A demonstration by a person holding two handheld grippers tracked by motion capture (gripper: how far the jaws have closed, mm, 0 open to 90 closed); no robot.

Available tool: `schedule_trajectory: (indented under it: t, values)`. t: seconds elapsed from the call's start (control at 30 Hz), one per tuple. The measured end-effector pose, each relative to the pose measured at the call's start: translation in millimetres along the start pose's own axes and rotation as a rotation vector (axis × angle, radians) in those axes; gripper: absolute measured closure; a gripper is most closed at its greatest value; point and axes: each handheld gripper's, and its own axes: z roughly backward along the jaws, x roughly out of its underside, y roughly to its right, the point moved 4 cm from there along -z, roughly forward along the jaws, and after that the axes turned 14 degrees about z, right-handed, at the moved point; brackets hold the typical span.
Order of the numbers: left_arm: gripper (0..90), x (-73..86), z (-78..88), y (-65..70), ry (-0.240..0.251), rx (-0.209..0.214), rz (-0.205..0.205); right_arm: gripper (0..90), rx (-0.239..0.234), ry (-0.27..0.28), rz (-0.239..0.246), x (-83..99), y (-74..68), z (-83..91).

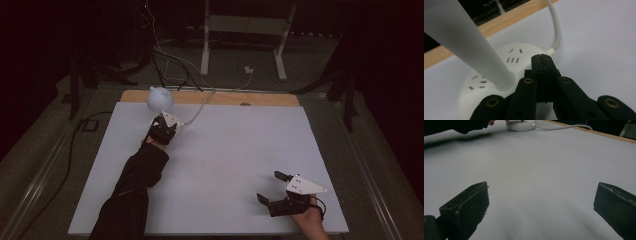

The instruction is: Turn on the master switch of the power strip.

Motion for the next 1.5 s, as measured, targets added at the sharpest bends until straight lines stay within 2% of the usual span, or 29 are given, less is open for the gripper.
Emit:
schedule_trajectory:
  t: [0.03, 0.23, 0.6, 0.93, 1.0, 1.1, 1.27, 1.33, 1.5]
  values:
    - [90.0, -0.2, -0.7, -2.0, -0.004, -0.028, -0.004, 0.0, -0.001, 0.0, -0.001, 0.1, 0.1, 0.0]
    - [90.0, -1.1, -0.7, -2.4, -0.022, -0.041, -0.037, 0.0, -0.003, -0.002, -0.001, 0.0, -0.4, -0.1]
    - [90.0, -1.3, -1.7, -2.1, -0.031, -0.037, -0.076, 0.0, -0.005, -0.002, 0.001, -0.1, -0.9, -0.4]
    - [90.0, -1.6, -2.8, -2.2, -0.032, -0.037, -0.083, 0.0, -0.009, -0.004, 0.003, 0.0, -1.4, -0.8]
    - [90.0, -2.1, -3.3, -1.7, -0.036, -0.039, -0.086, 0.0, -0.009, -0.006, 0.003, 0.3, -1.3, -1.1]
    - [90.0, -3.5, -3.6, -0.5, -0.052, -0.051, -0.113, 0.0, -0.012, -0.007, 0.004, 0.3, -1.7, -1.5]
    - [90.0, -3.1, -4.5, -0.9, -0.05, -0.044, -0.112, 0.0, -0.011, -0.008, 0.004, 0.4, -1.5, -1.3]
    - [90.0, -3.5, -4.9, 0.5, -0.054, -0.055, -0.129, 0.0, -0.011, -0.006, 0.004, 0.2, -1.6, -1.2]
    - [90.0, -5.8, -6.3, 1.6, -0.08, -0.058, -0.14, 0.0, -0.013, -0.004, 0.005, -0.1, -2.0, -0.8]
